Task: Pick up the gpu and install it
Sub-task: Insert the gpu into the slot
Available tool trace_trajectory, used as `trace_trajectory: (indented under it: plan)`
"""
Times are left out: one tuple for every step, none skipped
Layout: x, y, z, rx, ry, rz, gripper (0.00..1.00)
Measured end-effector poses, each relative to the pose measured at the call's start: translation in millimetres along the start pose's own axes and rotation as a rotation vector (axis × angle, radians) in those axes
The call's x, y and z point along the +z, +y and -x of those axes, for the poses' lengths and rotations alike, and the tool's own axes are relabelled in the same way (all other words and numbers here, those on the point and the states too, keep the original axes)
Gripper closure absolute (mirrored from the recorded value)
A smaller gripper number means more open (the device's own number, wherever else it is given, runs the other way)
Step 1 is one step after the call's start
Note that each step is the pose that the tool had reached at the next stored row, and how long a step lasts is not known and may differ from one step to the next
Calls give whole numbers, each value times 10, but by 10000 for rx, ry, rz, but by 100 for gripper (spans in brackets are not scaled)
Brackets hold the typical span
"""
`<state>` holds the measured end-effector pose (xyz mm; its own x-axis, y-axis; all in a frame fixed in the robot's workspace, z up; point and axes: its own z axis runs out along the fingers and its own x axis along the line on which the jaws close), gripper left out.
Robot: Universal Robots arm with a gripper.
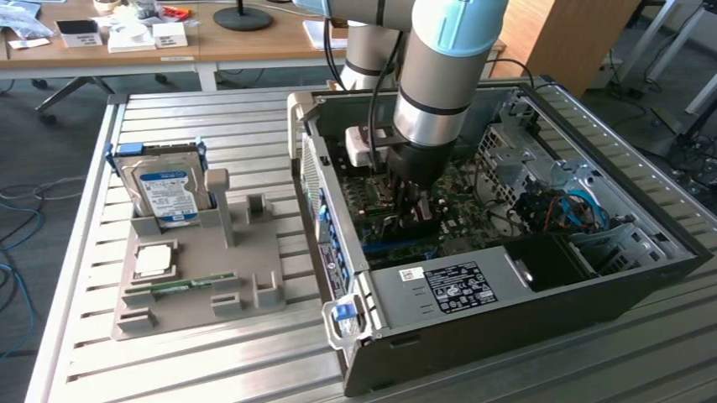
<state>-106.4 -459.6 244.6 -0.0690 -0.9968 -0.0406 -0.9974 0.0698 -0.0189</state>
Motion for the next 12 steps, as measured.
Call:
trace_trajectory:
  plan:
    - [0, 0, 0, -1, 0, 0, 73]
    - [0, 0, 0, 0, -1, 0, 73]
    - [0, 0, 0, 0, -4, 2, 73]
    - [6, 4, 2, 7, -20, 1, 71]
    - [6, 3, 1, 7, -15, -5, 71]
    - [4, 2, 1, 5, -8, -4, 65]
    - [2, 0, 1, 2, -4, -2, 65]
    - [1, 0, 0, 0, -2, -1, 65]
    - [0, 0, 0, 0, -1, -1, 65]
    - [1, 0, 0, 0, -1, -1, 65]
    - [0, 0, 0, 0, 0, -1, 65]
    - [0, 0, 0, 0, -1, -1, 65]
